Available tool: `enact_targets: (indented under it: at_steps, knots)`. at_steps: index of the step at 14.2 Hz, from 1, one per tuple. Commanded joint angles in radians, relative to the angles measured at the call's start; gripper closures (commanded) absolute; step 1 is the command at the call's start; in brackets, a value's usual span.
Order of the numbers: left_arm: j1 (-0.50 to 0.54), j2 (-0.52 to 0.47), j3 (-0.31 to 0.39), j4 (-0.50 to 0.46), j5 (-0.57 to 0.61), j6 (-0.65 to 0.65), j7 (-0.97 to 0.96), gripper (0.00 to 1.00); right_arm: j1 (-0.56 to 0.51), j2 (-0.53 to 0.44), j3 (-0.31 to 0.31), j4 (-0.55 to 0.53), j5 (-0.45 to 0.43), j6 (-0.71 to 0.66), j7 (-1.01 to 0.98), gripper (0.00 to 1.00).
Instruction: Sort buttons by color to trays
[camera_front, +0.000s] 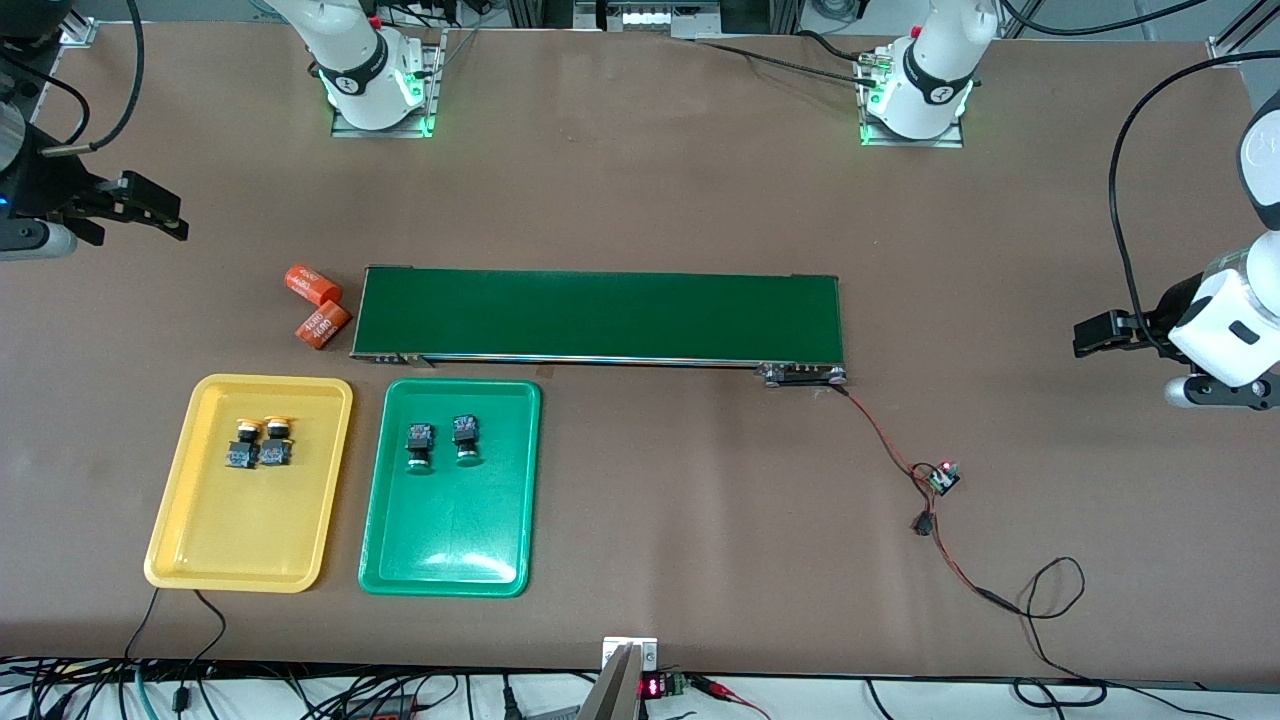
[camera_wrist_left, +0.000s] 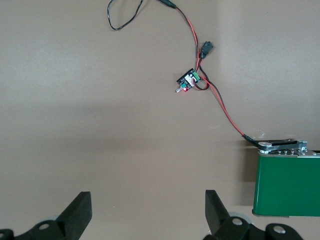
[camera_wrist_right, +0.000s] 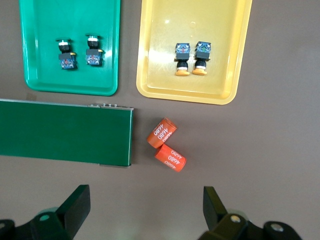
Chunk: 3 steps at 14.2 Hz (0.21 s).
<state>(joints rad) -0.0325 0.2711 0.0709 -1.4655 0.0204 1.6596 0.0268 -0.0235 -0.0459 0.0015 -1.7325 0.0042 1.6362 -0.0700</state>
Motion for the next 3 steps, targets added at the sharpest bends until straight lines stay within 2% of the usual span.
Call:
enact_targets:
  at_steps: [1, 3]
  knots:
    - [0.003, 0.000, -0.002, 0.005, -0.014, 0.005, 0.021, 0.00, 0.001, 0.001, 0.006, 0.004, -0.010, 0.008, 0.029, 0.00]
    - [0.003, 0.000, -0.002, 0.007, -0.014, 0.005, 0.021, 0.00, 0.001, 0.003, 0.006, 0.004, -0.012, 0.005, 0.026, 0.00]
